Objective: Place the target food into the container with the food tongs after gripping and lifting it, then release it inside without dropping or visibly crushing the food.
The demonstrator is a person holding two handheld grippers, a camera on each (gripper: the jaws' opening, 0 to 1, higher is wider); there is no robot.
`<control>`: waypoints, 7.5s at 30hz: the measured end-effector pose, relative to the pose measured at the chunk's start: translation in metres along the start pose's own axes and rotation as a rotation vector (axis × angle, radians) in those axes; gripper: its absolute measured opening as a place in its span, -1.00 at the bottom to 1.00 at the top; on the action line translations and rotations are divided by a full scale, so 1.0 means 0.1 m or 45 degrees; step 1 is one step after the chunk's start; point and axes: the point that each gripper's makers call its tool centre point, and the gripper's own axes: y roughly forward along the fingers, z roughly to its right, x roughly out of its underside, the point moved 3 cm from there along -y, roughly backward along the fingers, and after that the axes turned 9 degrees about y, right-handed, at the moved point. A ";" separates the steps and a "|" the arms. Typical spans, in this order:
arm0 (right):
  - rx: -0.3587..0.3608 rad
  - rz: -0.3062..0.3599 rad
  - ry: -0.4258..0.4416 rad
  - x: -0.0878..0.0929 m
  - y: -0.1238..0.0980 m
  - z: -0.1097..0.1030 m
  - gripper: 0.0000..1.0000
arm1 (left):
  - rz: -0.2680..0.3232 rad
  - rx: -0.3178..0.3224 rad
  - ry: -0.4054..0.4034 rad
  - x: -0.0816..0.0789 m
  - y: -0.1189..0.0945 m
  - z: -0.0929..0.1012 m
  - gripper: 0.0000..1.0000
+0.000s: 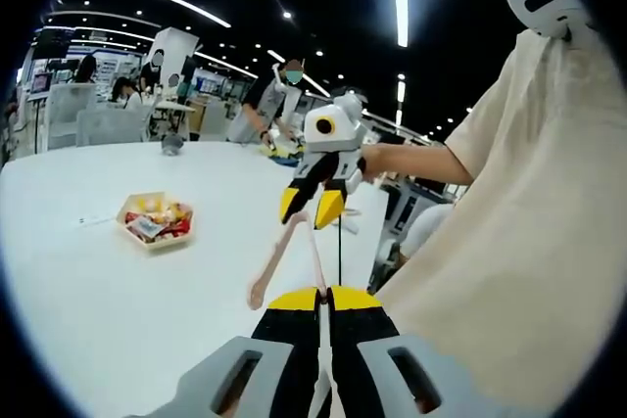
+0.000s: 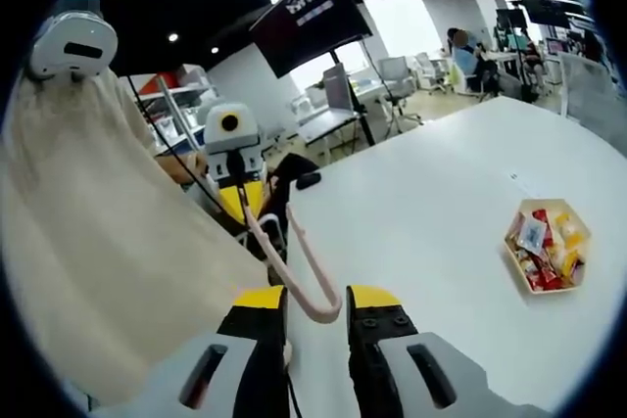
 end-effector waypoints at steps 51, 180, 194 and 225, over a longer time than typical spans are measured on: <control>0.187 -0.046 -0.010 0.42 0.02 0.22 -0.68 | -0.222 -0.038 0.110 0.41 0.28 -0.24 -1.00; 0.516 -0.282 0.061 1.26 0.37 1.34 -0.69 | -0.742 -0.085 0.238 1.61 1.16 -1.12 -0.97; 0.512 -0.292 0.059 1.33 0.43 1.37 -0.69 | -0.827 -0.067 0.323 1.69 1.18 -1.12 -0.97; 0.534 -0.328 0.039 1.42 0.43 1.43 -0.68 | -0.855 -0.097 0.355 1.70 1.23 -1.13 -0.97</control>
